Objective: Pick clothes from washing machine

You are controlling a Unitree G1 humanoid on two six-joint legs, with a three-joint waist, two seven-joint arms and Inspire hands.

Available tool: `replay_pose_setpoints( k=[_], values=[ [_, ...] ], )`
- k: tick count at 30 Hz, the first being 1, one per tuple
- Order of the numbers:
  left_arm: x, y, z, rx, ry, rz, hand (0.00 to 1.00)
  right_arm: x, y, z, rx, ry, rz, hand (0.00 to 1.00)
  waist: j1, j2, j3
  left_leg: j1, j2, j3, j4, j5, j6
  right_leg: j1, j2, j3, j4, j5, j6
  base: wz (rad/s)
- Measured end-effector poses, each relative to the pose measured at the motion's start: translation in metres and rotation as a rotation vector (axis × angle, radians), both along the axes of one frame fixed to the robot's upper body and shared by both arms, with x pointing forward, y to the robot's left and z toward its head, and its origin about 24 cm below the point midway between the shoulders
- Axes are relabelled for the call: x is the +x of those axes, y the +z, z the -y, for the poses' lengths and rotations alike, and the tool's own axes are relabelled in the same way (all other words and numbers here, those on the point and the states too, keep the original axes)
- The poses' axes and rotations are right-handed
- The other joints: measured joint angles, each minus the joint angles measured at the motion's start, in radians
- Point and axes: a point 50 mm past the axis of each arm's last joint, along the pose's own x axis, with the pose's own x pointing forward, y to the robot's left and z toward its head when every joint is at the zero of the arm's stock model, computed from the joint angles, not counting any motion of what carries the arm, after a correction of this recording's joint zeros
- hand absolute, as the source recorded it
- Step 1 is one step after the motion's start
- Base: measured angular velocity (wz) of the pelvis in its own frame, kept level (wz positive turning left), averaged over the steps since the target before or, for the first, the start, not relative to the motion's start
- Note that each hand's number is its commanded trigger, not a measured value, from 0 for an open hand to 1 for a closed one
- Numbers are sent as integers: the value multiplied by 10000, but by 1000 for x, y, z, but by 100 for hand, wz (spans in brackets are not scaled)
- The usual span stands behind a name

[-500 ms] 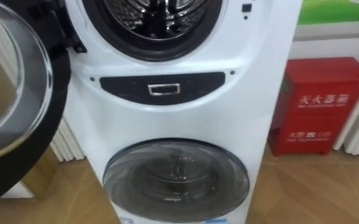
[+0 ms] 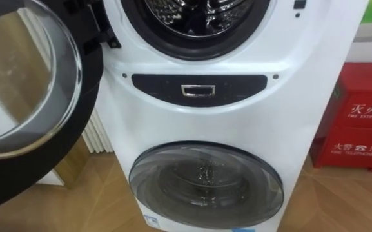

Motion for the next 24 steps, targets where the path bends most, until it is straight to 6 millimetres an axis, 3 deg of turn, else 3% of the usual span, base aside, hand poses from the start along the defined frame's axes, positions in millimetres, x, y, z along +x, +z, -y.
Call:
replay_pose_setpoints(
  k=[7, 12, 15, 19, 24],
  values=[
    [10, 16, 10, 495, -363, 523, 0, 5, -1, -2, 251, 115, 54, 0, -225, -250, 49, -294, -54, -241, 213, 6, 6, -37, -34, -78, 0, -2, 3, 12],
    [16, 17, 27, 476, -756, 804, 0, -2, -3, -7, 449, 366, -315, 0, -350, -362, 99, -422, -92, -390, 319, 19, 31, -2, -64, -96, 30, 3, -4, 12],
    [19, 21, 45, 385, -1135, 1535, 0, -5, -5, -13, 851, 553, -521, 0, -393, -536, 99, -524, -159, -547, 314, 137, 65, -52, -118, -84, 76, 3, -3, 20],
    [18, 28, 80, 330, -1983, 2425, 0, 8, -7, -16, 1034, 1061, -413, 0, -391, -823, 109, -607, -169, -638, 363, 236, 83, -134, -153, -64, 235, 6, -6, 9],
    [37, 24, 116, 473, -4050, 1965, 0, 18, -8, -18, 1141, 1722, -365, 0, -407, -884, 113, -774, -286, -853, 340, 438, 123, -168, -249, -158, 180, 21, -14, 13]
  ],
)
